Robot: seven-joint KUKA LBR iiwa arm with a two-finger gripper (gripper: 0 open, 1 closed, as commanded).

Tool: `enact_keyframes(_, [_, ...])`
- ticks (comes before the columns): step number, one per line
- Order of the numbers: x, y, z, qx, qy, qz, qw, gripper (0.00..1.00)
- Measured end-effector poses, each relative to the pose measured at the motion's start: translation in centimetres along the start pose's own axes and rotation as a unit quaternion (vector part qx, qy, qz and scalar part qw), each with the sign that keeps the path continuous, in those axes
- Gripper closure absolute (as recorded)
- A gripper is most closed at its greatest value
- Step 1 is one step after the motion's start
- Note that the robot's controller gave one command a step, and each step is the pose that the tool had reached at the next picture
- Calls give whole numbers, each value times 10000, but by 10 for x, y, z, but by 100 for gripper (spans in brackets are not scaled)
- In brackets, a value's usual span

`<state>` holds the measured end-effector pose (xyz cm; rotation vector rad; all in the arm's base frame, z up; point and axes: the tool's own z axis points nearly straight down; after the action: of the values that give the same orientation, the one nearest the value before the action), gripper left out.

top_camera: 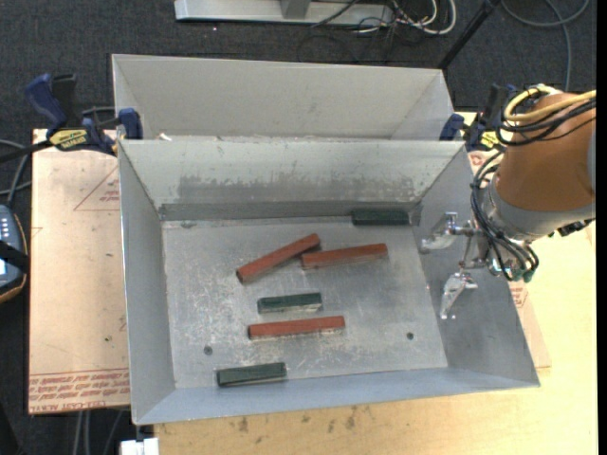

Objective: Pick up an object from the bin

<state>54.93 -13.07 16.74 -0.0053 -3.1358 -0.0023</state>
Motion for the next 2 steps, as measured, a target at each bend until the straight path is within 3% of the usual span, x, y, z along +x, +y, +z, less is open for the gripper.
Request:
enact_keyframes(1, [-2, 0, -4, 6, -35, -13, 10000, 0])
enact_keyframes(2, [-22, 25, 18, 26, -60, -407, 9991, 0])
